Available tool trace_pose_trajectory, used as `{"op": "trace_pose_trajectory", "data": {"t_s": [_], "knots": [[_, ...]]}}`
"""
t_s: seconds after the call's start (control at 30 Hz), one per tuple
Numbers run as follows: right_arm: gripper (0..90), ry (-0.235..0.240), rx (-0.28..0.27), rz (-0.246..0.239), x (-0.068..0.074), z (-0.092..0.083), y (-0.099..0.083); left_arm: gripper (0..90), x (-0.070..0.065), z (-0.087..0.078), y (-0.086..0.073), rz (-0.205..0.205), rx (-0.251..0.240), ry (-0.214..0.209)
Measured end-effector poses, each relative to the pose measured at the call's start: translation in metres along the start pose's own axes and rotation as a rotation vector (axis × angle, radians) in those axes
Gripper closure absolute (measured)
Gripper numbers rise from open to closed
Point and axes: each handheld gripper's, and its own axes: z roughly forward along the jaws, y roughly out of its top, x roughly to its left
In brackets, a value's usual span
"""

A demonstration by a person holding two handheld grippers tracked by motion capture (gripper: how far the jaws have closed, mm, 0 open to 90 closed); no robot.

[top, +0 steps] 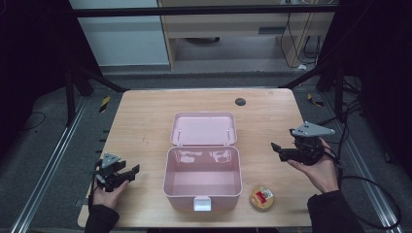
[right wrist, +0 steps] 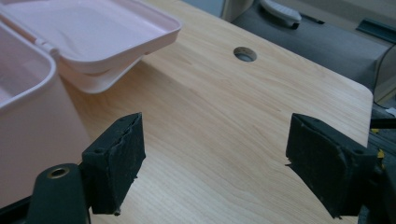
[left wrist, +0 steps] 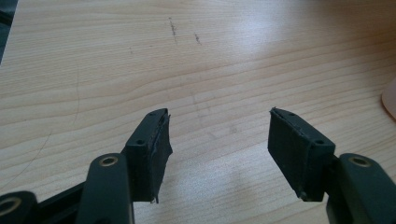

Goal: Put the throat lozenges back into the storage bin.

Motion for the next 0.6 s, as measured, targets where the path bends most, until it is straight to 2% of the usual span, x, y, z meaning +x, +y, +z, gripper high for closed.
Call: {"op": "trace_pose_trajectory", "data": {"t_s": [0.3,0.47,0.6], "knots": [[20.1,0.080,0.088,-0.121,0.010,0.004,0.008,38.2,-0.001,0.001,0.000,0.008,0.004,-0.008],[21.1,0.123,0.123,-0.169,0.018,0.006,0.008,38.2,-0.002,0.001,0.000,0.015,0.009,-0.010],[20.8,0.174,0.152,-0.222,0.025,0.007,0.008,38.2,-0.003,0.001,0.000,0.015,0.011,-0.012]]}}
